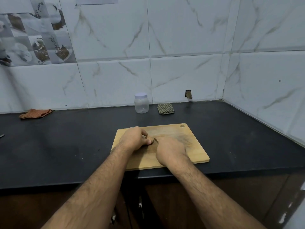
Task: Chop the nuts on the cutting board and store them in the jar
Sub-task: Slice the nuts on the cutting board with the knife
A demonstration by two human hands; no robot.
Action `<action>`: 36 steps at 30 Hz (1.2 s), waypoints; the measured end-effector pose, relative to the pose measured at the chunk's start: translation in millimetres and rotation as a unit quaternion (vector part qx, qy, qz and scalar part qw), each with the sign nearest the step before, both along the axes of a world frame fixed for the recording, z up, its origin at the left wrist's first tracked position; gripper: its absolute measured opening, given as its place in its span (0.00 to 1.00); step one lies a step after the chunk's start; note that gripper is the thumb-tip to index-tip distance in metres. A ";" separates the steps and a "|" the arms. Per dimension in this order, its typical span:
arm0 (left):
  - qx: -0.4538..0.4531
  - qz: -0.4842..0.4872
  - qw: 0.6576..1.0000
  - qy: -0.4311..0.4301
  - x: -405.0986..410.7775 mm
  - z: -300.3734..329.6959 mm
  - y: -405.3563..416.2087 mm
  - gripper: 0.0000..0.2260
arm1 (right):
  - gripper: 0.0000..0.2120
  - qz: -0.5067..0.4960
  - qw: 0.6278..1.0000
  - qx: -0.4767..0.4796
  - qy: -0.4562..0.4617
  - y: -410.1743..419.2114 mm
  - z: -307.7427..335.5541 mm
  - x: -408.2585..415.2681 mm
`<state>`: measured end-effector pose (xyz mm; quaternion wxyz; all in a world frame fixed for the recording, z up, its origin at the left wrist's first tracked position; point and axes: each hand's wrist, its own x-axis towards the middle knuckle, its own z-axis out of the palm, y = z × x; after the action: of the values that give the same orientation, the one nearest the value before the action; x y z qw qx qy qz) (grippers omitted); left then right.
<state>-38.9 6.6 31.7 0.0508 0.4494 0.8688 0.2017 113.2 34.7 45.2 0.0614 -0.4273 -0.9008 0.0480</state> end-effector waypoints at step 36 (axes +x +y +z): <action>0.002 0.035 0.996 -0.084 8.0 5.3 9.5 0.13 | 0.09 0.002 0.989 -0.095 0.111 1.5 -9.7 3.8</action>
<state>-30.9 16.1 37.0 0.1157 0.3998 0.8764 0.2421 116.9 36.2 35.5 0.1202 -0.4212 -0.8807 0.1802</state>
